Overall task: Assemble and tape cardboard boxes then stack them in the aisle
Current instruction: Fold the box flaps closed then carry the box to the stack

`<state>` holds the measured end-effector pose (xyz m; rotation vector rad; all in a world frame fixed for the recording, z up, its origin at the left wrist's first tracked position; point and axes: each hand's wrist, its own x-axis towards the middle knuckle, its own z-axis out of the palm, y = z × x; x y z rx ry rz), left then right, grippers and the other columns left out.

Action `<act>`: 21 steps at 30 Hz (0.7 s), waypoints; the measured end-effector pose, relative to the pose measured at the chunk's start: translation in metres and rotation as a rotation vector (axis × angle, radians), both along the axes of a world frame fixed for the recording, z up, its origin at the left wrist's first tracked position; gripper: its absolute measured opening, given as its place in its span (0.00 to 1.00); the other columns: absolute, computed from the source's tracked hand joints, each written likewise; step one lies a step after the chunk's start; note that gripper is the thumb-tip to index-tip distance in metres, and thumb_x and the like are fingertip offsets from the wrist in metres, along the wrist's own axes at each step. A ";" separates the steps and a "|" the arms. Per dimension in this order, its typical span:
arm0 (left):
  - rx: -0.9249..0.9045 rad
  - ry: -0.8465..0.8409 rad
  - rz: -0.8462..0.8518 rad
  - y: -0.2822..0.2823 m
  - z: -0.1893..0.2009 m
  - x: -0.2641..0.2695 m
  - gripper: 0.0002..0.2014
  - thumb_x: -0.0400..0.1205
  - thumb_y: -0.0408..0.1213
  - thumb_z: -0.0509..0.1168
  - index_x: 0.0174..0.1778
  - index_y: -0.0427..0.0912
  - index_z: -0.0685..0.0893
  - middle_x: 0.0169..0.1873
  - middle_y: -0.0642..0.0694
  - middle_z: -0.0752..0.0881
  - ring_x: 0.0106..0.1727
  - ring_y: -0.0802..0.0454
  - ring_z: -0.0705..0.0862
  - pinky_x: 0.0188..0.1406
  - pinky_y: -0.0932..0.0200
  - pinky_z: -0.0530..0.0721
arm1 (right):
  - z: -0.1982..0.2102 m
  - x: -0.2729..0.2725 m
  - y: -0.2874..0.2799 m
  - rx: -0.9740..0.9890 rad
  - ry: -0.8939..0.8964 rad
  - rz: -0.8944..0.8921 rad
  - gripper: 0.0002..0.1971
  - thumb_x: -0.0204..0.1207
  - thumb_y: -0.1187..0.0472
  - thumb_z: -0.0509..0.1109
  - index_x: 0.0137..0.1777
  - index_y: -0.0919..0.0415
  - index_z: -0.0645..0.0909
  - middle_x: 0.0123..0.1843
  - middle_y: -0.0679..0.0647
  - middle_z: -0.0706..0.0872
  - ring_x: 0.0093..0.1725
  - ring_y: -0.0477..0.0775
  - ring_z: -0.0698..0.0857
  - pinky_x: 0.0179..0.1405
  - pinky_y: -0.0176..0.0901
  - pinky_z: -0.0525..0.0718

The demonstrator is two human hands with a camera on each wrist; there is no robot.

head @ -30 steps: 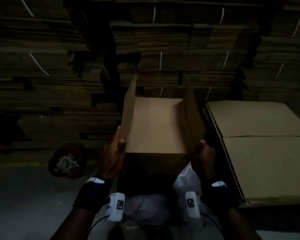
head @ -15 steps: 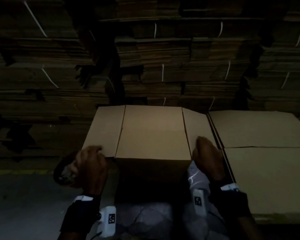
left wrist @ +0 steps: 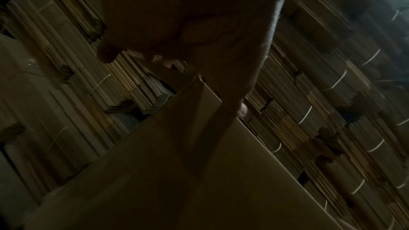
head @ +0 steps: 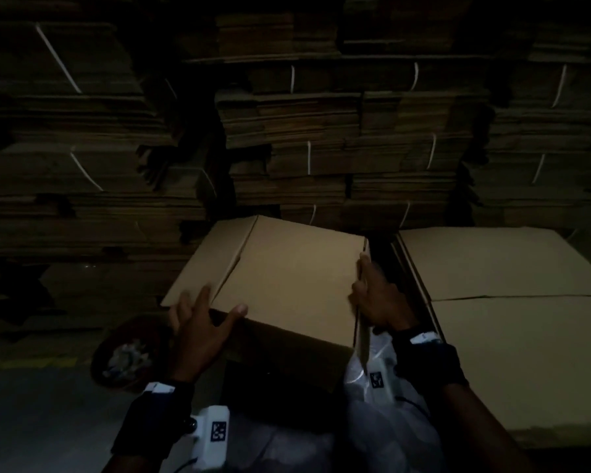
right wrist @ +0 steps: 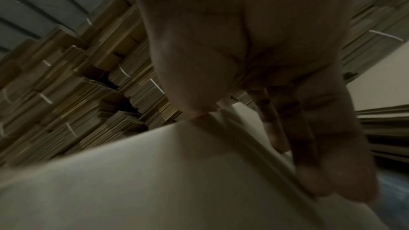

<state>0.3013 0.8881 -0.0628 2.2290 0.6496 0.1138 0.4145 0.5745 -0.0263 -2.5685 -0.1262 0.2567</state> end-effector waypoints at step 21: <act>-0.171 -0.269 -0.311 0.020 0.035 0.086 0.14 0.86 0.37 0.68 0.67 0.39 0.84 0.62 0.36 0.85 0.59 0.44 0.85 0.59 0.45 0.85 | -0.017 -0.084 0.024 -0.116 -0.520 0.223 0.17 0.71 0.37 0.72 0.52 0.45 0.90 0.45 0.49 0.78 0.45 0.59 0.81 0.45 0.52 0.75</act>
